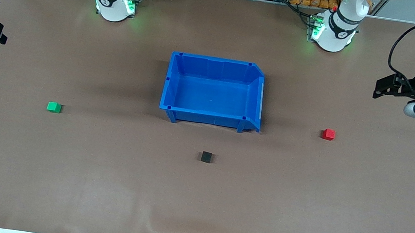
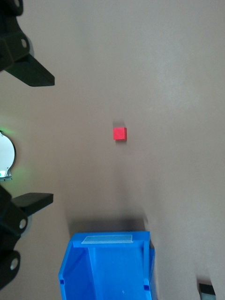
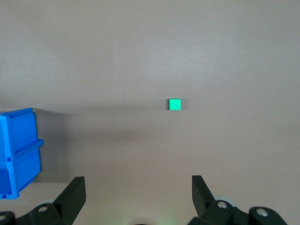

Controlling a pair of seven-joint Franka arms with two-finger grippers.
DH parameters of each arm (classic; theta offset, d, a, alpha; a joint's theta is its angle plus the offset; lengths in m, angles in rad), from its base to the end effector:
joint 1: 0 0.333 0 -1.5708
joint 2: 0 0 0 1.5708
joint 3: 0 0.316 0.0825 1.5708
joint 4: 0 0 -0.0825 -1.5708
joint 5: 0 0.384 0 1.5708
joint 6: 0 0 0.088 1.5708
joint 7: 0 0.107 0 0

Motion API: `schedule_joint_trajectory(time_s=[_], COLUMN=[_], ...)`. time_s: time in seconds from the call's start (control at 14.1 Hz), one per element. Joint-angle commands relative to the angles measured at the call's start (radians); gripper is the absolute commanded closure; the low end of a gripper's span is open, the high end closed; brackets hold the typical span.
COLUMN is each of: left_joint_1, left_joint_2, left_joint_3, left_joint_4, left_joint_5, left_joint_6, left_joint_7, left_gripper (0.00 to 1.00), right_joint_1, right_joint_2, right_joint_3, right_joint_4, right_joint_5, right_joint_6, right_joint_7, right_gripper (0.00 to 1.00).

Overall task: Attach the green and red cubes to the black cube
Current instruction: 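Move the left gripper toward the red cube while the right gripper starts moving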

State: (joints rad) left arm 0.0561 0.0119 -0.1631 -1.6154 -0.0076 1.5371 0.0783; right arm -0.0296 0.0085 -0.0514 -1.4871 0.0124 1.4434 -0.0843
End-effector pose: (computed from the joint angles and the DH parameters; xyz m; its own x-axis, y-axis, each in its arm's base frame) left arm 0.5491 -0.0593 0.5943 0.9789 -0.1842 -0.0889 -0.1835 -0.9829 0.0165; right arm 0.5425 -0.0424 0.6480 0.9987 0.0050 -0.0510 0.0041 -0.9999 -0.0163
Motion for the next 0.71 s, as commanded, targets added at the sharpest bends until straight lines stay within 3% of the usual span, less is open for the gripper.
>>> schedule_joint_trajectory(time_s=[0.0,0.43,0.64], left_joint_1=[0.002,0.025,0.031], left_joint_2=[0.069,0.209,0.22], left_joint_3=[-0.009,-0.004,-0.007], left_joint_4=[0.008,-0.007,-0.104], left_joint_5=[0.015,0.02,0.07], left_joint_6=[-0.005,0.104,0.217], left_joint_7=[-0.014,-0.012,-0.012], left_gripper=[0.0,0.0,0.0], right_joint_1=[-0.012,-0.009,-0.013], right_joint_2=[0.005,0.008,0.016], right_joint_3=[0.008,0.008,0.008], right_joint_4=[0.014,0.014,0.014], right_joint_5=[-0.014,-0.014,-0.014], right_joint_6=[-0.005,0.0,0.003], right_joint_7=[-0.008,-0.008,-0.008], right_gripper=[0.0,0.0,0.0])
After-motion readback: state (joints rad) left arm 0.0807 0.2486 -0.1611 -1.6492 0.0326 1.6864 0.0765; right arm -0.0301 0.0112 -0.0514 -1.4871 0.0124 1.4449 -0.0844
